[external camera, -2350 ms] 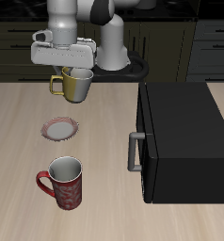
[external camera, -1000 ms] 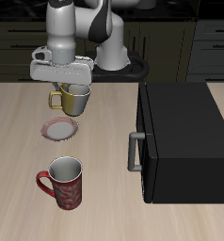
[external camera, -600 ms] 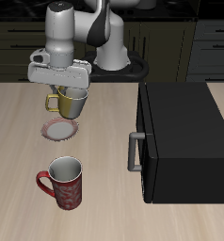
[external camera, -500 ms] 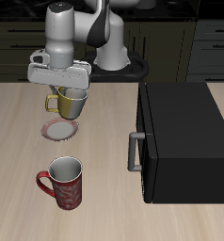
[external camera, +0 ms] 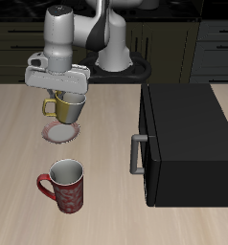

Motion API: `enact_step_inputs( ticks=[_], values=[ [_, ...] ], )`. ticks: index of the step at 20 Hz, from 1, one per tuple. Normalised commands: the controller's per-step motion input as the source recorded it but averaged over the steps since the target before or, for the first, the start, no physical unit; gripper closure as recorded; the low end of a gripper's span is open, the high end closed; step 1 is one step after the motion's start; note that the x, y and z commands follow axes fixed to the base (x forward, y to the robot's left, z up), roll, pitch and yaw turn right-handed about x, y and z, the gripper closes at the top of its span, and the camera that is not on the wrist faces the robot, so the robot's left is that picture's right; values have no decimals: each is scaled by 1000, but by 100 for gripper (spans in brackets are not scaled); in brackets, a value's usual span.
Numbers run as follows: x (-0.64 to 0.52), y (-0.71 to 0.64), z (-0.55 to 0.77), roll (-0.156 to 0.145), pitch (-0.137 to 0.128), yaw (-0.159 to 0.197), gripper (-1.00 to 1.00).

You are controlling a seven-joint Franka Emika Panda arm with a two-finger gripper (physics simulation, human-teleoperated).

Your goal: Place the white and yellow mug on the plate

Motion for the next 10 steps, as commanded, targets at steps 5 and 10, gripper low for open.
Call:
enact_step_inputs(
  ticks=[5,10],
  values=[
    [40,-89,-15,-13,3,-10,100],
    [49,-70,-167,-7,27,14,100]
  ],
)
